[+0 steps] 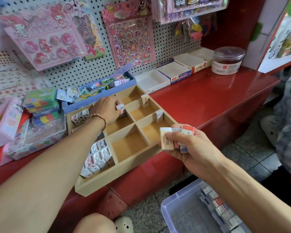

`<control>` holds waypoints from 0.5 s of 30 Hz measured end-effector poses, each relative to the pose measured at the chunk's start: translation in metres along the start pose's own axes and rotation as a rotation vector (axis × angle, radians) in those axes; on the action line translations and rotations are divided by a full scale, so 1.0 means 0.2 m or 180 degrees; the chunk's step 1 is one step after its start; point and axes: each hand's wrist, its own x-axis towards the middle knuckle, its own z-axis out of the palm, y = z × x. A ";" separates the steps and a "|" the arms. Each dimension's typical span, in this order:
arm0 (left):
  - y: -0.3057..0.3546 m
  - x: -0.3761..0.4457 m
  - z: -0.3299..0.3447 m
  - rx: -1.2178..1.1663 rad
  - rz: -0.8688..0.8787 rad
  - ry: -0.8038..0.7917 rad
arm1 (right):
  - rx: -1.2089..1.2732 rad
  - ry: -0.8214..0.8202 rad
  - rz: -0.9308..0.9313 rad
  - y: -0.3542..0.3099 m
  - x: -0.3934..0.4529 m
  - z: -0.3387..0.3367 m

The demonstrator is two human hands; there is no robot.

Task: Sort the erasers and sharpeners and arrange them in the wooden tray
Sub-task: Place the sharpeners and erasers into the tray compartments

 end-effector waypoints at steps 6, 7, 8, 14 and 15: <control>0.04 -0.05 -0.02 -0.0138 -0.0042 0.0262 | -0.0155 0.0125 -0.0119 0.01 0.03 -0.03; 0.07 -0.09 -0.04 -0.0340 0.0061 0.0504 | -0.0171 0.0149 -0.0133 0.00 0.03 -0.04; 0.12 -0.13 -0.06 -0.0562 0.0229 0.0731 | -0.0178 0.0174 -0.0145 0.00 0.03 -0.04; 0.44 -0.39 -0.20 -0.2425 0.1048 -0.1225 | -0.0114 0.0267 -0.0297 -0.04 0.03 -0.03; 0.47 -0.41 -0.20 -0.2441 0.1190 -0.1566 | -0.0117 0.0268 -0.0319 -0.05 0.03 -0.04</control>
